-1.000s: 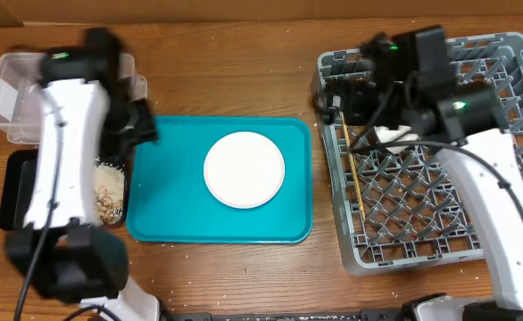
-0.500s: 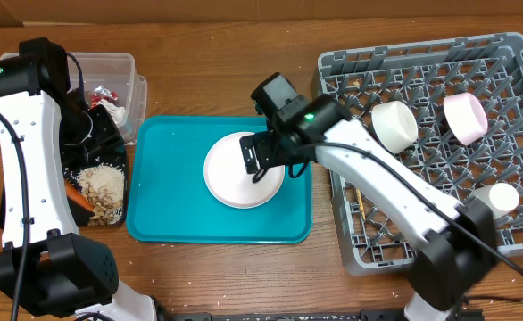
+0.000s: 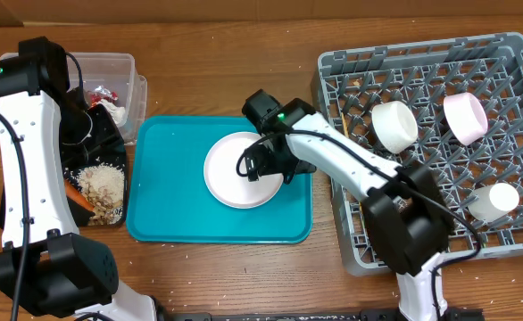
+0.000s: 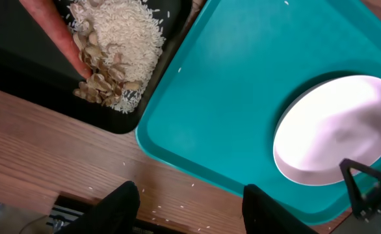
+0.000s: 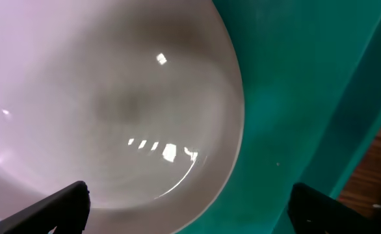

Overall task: Sort waste into correct bins and load items into the dishwasher
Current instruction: 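Withdraw the left gripper and grasp the plate rim with the right gripper, then lift the plate with the right gripper and carry it into the rack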

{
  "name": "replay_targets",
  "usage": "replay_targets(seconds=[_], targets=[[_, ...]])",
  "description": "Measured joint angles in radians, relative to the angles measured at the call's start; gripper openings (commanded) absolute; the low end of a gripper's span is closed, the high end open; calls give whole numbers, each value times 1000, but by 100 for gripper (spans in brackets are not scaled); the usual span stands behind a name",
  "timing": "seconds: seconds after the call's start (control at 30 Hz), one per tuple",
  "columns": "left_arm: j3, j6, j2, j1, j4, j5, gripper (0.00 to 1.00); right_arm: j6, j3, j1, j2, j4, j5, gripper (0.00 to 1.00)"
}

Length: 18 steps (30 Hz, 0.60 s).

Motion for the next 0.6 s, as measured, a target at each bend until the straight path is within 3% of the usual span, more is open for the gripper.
replay_targets(seconds=[0.07,0.17,0.2,0.43,0.5,0.6], targets=[[0,0,0,0,0,0,54,1,0,-3,22,3,0,95],[0,0,0,0,0,0,54,3,0,-6,50,6,5,80],[0,0,0,0,0,0,54,-1,0,-8,61,10,6,68],[0,0,0,0,0,0,54,7,0,-10,75,15,4,9],[0,0,0,0,0,0,54,18,1,-11,75,16,6,4],[0,0,0,0,0,0,54,10,9,-15,73,21,-8,4]])
